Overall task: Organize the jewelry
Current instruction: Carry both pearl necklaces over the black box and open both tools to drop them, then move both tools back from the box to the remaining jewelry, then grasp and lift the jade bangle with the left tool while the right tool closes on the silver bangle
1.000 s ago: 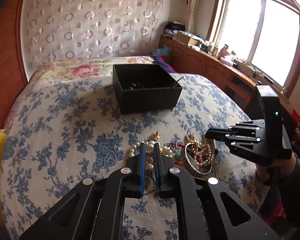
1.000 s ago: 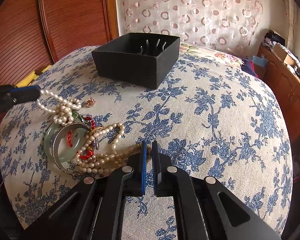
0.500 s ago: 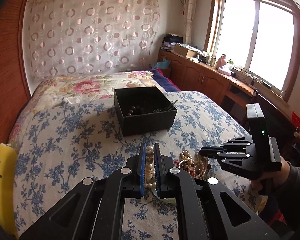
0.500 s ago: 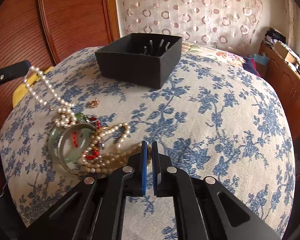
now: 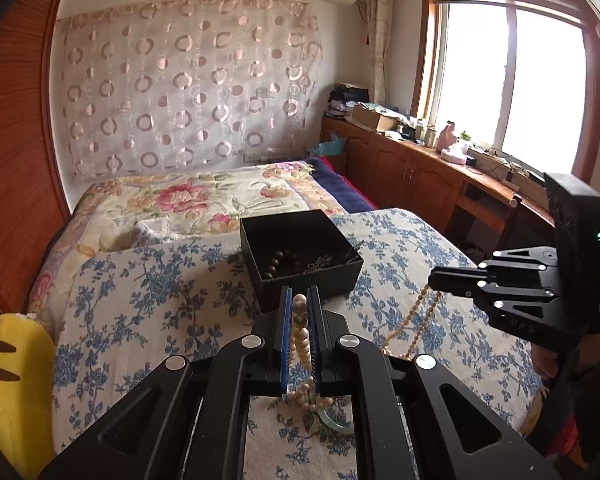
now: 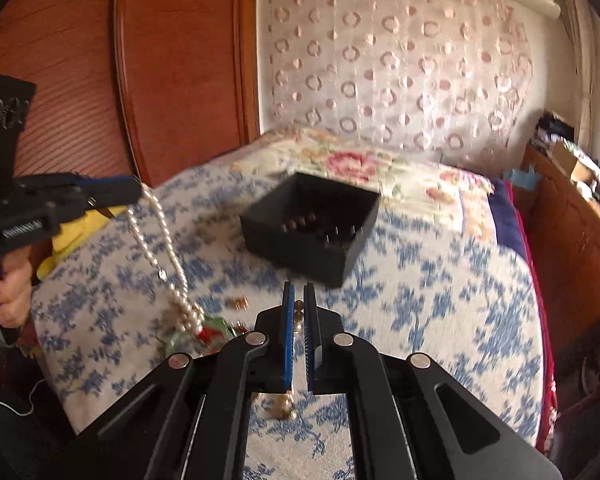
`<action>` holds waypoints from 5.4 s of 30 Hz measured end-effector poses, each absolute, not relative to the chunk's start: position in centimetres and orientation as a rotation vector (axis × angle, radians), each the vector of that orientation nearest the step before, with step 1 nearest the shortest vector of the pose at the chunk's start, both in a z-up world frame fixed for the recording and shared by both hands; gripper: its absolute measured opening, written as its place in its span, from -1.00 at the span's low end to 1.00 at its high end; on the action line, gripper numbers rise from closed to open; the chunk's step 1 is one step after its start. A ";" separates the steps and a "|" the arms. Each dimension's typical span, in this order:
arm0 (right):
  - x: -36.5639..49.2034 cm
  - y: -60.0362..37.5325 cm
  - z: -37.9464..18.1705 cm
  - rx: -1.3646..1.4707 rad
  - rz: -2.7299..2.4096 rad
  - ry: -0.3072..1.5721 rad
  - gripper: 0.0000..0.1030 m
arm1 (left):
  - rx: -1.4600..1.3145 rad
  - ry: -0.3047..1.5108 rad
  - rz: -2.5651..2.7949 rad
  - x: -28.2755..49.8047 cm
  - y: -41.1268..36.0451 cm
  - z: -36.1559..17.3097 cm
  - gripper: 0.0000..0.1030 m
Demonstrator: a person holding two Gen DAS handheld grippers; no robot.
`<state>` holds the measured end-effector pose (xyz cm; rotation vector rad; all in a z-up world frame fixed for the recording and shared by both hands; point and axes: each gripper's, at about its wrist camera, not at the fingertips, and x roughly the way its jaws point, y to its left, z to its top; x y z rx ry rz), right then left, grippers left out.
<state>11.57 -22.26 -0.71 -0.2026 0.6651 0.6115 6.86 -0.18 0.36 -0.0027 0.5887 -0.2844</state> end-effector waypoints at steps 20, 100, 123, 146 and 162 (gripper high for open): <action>11.5 -23.4 7.6 -0.239 0.549 0.473 -0.90 | 0.011 0.537 -0.286 7.3 -0.5 3.0 -0.87; 19.8 -22.6 0.0 -0.154 0.610 0.674 -0.37 | 0.103 0.621 -0.279 14.9 -1.9 1.4 -0.83; 9.3 -20.2 -5.8 -0.129 0.744 0.823 -0.37 | 0.059 0.716 -0.259 5.4 -0.6 -5.0 -0.49; 8.6 -18.9 -6.9 -0.174 0.787 0.885 -0.91 | 0.003 0.799 -0.272 5.6 0.0 -7.9 -0.33; 10.3 -23.6 -3.8 -0.034 0.751 0.812 -0.91 | 0.036 0.856 -0.359 5.8 -3.5 -9.6 -0.05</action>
